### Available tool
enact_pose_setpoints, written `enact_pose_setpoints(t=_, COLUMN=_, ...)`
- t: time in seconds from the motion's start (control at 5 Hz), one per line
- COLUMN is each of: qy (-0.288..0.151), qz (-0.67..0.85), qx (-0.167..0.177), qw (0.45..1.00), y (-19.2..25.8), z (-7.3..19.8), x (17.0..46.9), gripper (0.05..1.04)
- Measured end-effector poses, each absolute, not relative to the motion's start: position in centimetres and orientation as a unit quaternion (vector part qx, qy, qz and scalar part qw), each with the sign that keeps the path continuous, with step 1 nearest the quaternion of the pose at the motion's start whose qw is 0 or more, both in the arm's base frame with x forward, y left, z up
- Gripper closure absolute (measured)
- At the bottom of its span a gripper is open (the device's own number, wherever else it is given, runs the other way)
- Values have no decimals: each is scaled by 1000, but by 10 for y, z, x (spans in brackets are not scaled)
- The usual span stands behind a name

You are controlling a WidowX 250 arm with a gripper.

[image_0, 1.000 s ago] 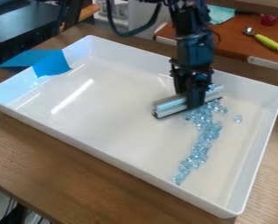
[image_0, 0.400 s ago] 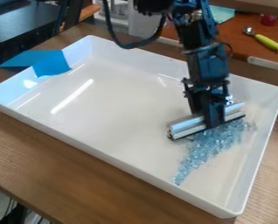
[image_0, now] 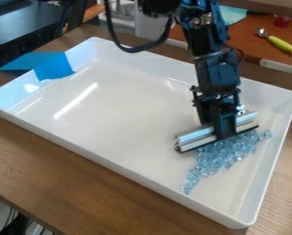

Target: Sweep into pile

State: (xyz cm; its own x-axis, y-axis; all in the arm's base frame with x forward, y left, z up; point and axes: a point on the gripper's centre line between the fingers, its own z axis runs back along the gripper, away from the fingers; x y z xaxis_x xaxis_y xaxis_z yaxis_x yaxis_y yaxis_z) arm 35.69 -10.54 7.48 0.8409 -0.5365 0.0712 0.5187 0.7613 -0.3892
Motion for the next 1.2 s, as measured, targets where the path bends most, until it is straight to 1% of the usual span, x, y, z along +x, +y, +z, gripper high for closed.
enact_pose_setpoints(t=0.2, qy=3, qz=-278, qx=-163, qw=947, y=-84, z=74, x=357, gripper=705)
enact_pose_setpoints(t=0.4, qy=-6, qz=-264, qx=-145, qw=954, y=-47, z=74, x=362, gripper=705)
enact_pose_setpoints(t=0.6, qy=-2, qz=-230, qx=-120, qw=966, y=0, z=75, x=363, gripper=705)
enact_pose_setpoints(t=0.8, qy=10, qz=-177, qx=-109, qw=978, y=41, z=77, x=361, gripper=705)
enact_pose_setpoints(t=1.0, qy=13, qz=-121, qx=-80, qw=989, y=78, z=79, x=358, gripper=705)
enact_pose_setpoints(t=1.2, qy=7, qz=-90, qx=-46, qw=995, y=99, z=79, x=359, gripper=705)
